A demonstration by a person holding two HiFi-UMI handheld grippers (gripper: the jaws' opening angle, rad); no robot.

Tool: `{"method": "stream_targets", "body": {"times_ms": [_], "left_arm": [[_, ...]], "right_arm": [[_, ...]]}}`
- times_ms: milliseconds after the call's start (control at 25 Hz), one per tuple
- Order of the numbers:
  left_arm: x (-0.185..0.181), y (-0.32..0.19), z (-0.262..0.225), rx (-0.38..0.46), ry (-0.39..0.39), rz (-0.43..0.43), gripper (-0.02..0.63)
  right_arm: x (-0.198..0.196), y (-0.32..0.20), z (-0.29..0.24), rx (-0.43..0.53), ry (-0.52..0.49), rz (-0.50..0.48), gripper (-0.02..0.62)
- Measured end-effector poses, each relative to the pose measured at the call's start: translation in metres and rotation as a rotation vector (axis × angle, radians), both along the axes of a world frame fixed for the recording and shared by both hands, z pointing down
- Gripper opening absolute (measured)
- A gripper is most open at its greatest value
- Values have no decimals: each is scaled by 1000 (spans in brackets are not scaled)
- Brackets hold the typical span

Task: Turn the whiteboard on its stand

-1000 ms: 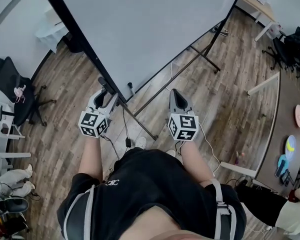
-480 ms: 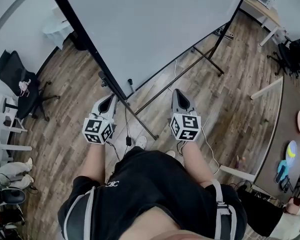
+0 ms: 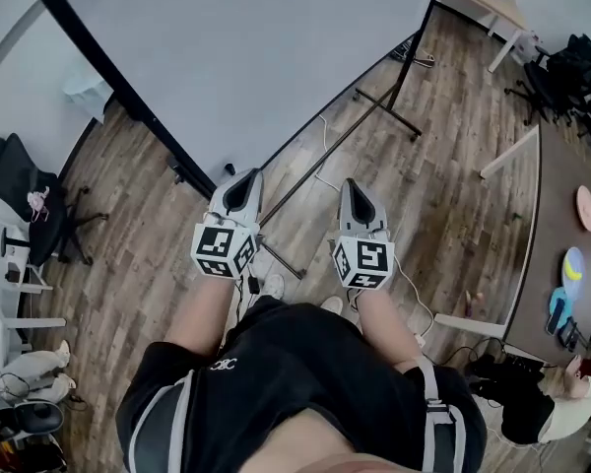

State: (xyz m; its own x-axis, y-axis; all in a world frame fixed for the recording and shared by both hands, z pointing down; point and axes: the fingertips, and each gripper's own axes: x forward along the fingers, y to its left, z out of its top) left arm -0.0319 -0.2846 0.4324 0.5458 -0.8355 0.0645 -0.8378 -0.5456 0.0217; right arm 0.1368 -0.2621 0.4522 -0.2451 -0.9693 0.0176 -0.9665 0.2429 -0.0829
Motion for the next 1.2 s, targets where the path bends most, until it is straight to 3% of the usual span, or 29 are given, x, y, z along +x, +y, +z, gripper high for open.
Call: {"method": "stream_targets", "body": {"times_ms": [200, 400, 1200], "left_arm": [[53, -6, 16, -22, 0, 72, 10], [78, -6, 21, -41, -3, 129, 9], [92, -21, 14, -7, -41, 186, 11]], "right_arm": [[29, 8, 1, 2, 8, 73, 6], [49, 13, -2, 4, 0, 122, 6], [51, -1, -6, 14, -10, 147, 6]]}}
